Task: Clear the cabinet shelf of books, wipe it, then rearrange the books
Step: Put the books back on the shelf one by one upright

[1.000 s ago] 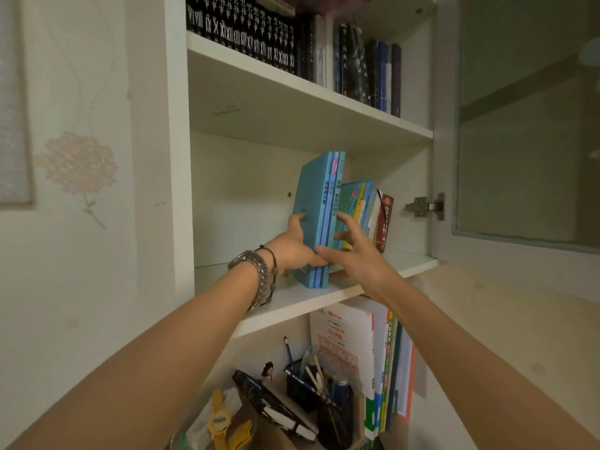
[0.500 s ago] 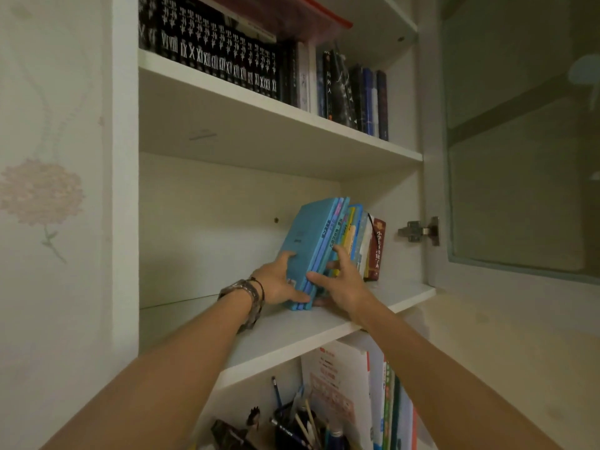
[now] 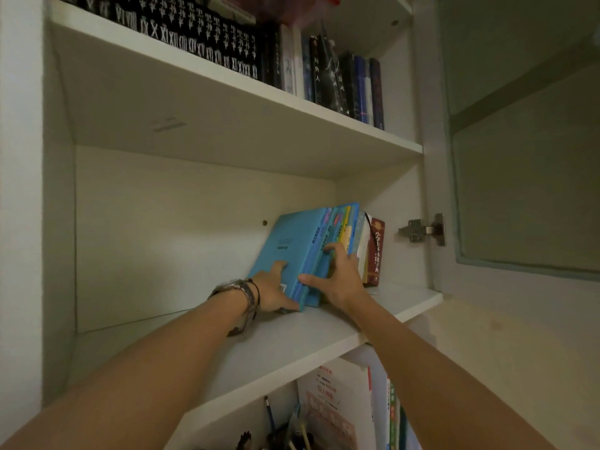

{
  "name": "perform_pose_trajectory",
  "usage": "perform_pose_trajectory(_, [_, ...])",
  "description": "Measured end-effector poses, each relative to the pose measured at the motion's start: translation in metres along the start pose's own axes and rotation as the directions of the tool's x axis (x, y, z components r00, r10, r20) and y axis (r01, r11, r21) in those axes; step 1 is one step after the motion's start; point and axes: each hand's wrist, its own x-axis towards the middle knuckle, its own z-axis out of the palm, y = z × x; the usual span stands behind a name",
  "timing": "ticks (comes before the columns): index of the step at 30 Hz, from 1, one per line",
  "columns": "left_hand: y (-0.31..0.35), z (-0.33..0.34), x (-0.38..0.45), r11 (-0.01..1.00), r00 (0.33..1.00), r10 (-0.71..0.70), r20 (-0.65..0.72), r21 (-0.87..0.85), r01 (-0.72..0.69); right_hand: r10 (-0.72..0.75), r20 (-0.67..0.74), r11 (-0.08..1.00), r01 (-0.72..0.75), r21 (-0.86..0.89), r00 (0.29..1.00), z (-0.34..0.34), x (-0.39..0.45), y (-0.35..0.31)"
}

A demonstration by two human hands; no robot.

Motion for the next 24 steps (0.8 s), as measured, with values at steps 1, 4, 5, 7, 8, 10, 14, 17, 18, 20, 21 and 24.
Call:
perform_pose_trajectory(1, [-0.001, 0.000, 0.003, 1.000, 1.000, 0.003, -0.011, 0.012, -0.003, -0.008, -0.011, 1.000, 0.008, -0.017, 1.000, 0.000, 0.002, 0.002])
perform_pose_trajectory(4, [-0.004, 0.001, 0.006, 1.000, 0.999, 0.007, -0.052, 0.026, -0.006, -0.022, -0.037, 0.997, 0.019, -0.075, 0.999, 0.001, 0.008, 0.007])
perform_pose_trajectory(5, [-0.004, 0.002, 0.006, 1.000, 0.998, 0.009, -0.062, 0.019, -0.008, -0.018, -0.043, 0.997, 0.014, -0.080, 0.999, 0.001, 0.011, 0.009])
perform_pose_trajectory(7, [-0.005, 0.001, 0.005, 1.000, 0.998, 0.008, -0.068, -0.012, -0.009, 0.005, -0.063, 1.000, -0.007, -0.022, 0.998, -0.001, 0.015, 0.011])
perform_pose_trajectory(8, [-0.004, 0.001, 0.004, 1.000, 0.998, 0.010, -0.067, -0.027, -0.012, 0.025, -0.089, 1.000, -0.024, 0.013, 0.996, -0.005, 0.017, 0.011])
perform_pose_trajectory(10, [-0.003, 0.002, 0.002, 0.999, 0.998, 0.012, -0.055, -0.045, -0.015, 0.089, -0.134, 0.994, -0.079, 0.076, 0.987, -0.014, 0.020, 0.016])
perform_pose_trajectory(14, [0.000, 0.002, 0.002, 0.999, 1.000, -0.004, -0.015, -0.038, 0.004, 0.227, -0.087, 0.952, -0.202, 0.230, 0.970, -0.027, 0.028, 0.032])
perform_pose_trajectory(17, [0.002, 0.001, 0.002, 1.000, 1.000, -0.004, 0.008, 0.023, 0.004, 0.269, -0.014, 0.925, -0.254, 0.282, 0.963, -0.033, 0.034, 0.038])
perform_pose_trajectory(18, [0.003, 0.001, 0.002, 0.999, 1.000, -0.007, 0.011, 0.045, 0.007, 0.274, 0.008, 0.912, -0.263, 0.316, 0.962, -0.035, 0.035, 0.039])
perform_pose_trajectory(20, [0.003, 0.001, 0.002, 0.998, 1.000, -0.013, 0.013, 0.068, 0.012, 0.283, 0.051, 0.888, -0.281, 0.364, 0.958, -0.038, 0.040, 0.042])
perform_pose_trajectory(21, [0.004, 0.001, 0.002, 0.998, 1.000, -0.011, 0.013, 0.070, 0.010, 0.285, 0.072, 0.885, -0.291, 0.363, 0.956, -0.039, 0.041, 0.043])
perform_pose_trajectory(24, [0.004, 0.001, 0.003, 0.999, 1.000, -0.003, 0.009, 0.048, 0.002, 0.279, 0.125, 0.906, -0.304, 0.294, 0.952, -0.035, 0.043, 0.042])
